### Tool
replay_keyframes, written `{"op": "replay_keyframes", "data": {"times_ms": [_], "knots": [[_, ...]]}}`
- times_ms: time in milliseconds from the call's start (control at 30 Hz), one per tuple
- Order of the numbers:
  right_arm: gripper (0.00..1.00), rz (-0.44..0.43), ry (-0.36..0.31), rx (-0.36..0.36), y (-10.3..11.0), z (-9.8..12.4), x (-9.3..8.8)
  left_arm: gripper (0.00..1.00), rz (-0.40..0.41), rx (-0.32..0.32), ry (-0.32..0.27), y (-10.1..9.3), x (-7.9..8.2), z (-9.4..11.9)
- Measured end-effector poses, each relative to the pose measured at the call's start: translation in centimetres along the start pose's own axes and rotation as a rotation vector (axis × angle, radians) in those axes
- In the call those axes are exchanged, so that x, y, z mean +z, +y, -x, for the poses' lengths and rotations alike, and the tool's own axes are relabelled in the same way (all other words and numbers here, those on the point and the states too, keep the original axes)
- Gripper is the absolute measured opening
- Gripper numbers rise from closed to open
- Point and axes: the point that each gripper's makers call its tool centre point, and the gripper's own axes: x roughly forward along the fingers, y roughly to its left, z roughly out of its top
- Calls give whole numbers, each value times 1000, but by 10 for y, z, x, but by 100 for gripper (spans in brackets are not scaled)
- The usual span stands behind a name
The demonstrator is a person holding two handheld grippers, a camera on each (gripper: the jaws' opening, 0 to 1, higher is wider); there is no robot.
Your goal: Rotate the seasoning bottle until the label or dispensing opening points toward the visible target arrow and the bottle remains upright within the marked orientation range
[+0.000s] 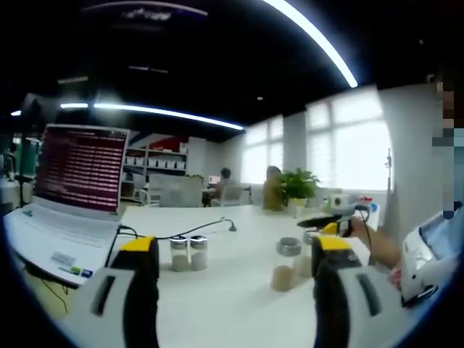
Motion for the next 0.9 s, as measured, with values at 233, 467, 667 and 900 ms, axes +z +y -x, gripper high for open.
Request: {"op": "replay_keyframes", "data": {"times_ms": [233,467,667,900], "knots": [[51,38,28,87,8,0,-9,91,0,-7,-3,-1,1,0],[48,11,11,132,10,-5,-9,91,5,-3,2,0,-1,-1],[39,44,3,154,14,-5,-7,91,6,-1,9,1,-3,-3],[38,29,0,134,12,-7,-6,91,9,2,5,3,-1,-4]]}}
